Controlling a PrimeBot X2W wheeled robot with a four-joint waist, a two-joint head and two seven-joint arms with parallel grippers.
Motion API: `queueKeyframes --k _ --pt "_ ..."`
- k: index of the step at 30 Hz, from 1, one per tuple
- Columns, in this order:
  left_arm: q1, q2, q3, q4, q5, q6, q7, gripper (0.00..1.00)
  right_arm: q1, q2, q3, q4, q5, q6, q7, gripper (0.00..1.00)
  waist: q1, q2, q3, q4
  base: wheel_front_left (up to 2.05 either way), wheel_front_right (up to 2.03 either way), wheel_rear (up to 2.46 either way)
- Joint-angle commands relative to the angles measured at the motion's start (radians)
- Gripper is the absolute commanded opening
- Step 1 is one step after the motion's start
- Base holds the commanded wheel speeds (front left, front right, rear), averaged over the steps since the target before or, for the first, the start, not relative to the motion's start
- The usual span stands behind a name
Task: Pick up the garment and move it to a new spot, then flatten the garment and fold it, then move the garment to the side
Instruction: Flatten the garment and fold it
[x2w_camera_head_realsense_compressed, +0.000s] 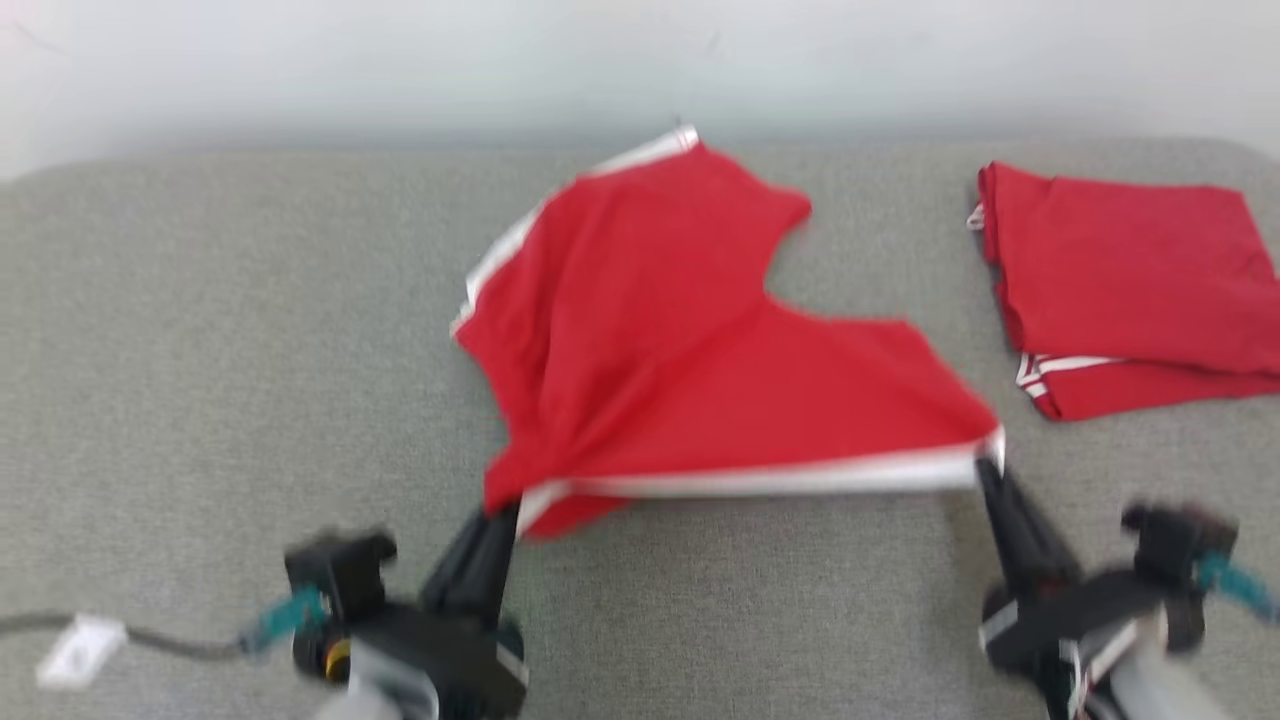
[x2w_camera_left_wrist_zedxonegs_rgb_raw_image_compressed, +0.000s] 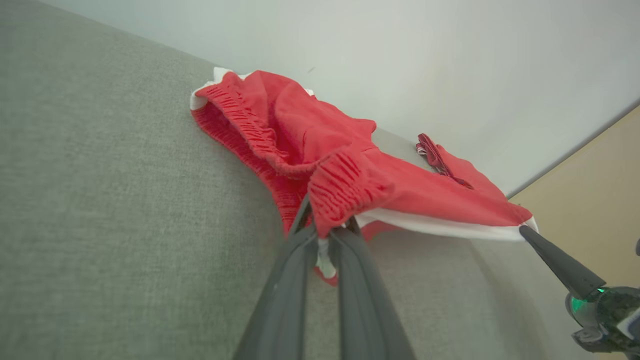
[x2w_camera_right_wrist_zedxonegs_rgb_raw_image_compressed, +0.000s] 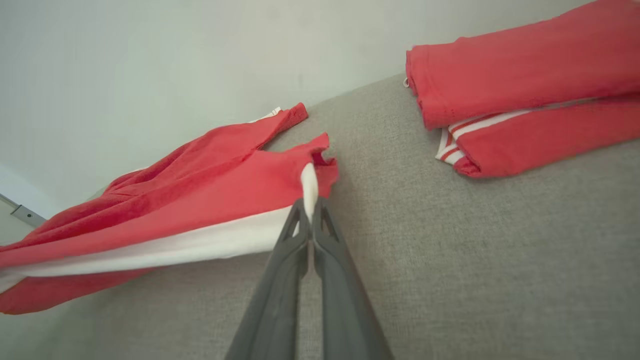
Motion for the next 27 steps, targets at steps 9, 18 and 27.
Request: queueKeyframes --k 9,18,27 --pt "0.269 0.034 0.035 -0.01 0.189 0.009 -0.007 0.0 0.331 0.051 -0.093 -0.111 -0.082 -0.002 0.088 0.0 0.0004 0.0002 -0.123 0.015 0.0 0.0 0.0" --pt "0.402 0.025 0.135 -0.046 0.239 -0.005 -0.008 0.0 0.553 0.133 -0.191 -0.306 -0.162 -0.002 0.213 0.0 0.0004 0.0002 -0.14 0.04 0.0 0.0 0.0" --pt "0.37 0.009 0.175 -0.11 0.244 -0.056 -0.007 0.0 0.447 0.124 -0.24 -0.437 -0.204 -0.002 0.294 0.0 0.0004 0.0002 -0.112 0.045 0.0 0.0 0.0"
